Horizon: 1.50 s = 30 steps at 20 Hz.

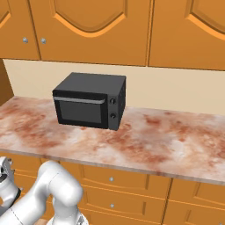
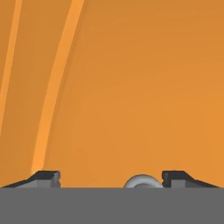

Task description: Take the pizza cutter from the drawer on the left and place it on the dining counter for cutting.

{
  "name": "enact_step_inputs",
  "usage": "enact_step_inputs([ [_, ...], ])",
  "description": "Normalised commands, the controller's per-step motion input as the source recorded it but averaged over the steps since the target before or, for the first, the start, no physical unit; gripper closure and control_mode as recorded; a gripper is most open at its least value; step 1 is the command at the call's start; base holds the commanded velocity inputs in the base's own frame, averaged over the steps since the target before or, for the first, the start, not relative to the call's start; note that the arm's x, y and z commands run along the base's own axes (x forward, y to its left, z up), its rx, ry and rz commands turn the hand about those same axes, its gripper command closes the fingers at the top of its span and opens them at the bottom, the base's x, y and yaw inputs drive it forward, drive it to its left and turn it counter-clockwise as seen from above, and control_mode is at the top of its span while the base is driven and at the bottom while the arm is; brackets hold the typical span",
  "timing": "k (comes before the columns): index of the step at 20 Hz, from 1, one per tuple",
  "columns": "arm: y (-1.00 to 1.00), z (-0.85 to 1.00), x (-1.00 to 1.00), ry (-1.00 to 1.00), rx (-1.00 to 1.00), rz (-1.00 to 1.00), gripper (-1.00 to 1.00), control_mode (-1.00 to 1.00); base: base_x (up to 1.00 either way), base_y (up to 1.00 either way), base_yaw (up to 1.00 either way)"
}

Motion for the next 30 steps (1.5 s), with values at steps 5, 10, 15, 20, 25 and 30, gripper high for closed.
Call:
enact_step_inputs([
  [5,0.00,0.00,0.00,0.00,0.00,0.00,1.00,-1.00,0.00,0.00,0.00],
  [10,0.00,0.00,0.00,0.00,0.00,0.00,1.00,-1.00,0.00,0.00,0.00],
  [15,0.00,0.00,-0.02,0.01,0.00,0.00,1.00,-1.00,0.00,0.00,0.00],
  [20,0.01,-0.11,-0.52,0.01,0.00,0.00,1.00,-1.00,0.00,0.00,0.00],
  [25,0.00,-0.08,-0.63,0.00,0.00,0.00,1.00,-1.00,0.00,0.00,0.00],
  [30,0.00,-0.13,-0.73,0.04,0.00,0.00,1.00,-1.00,0.00,0.00,0.00],
])
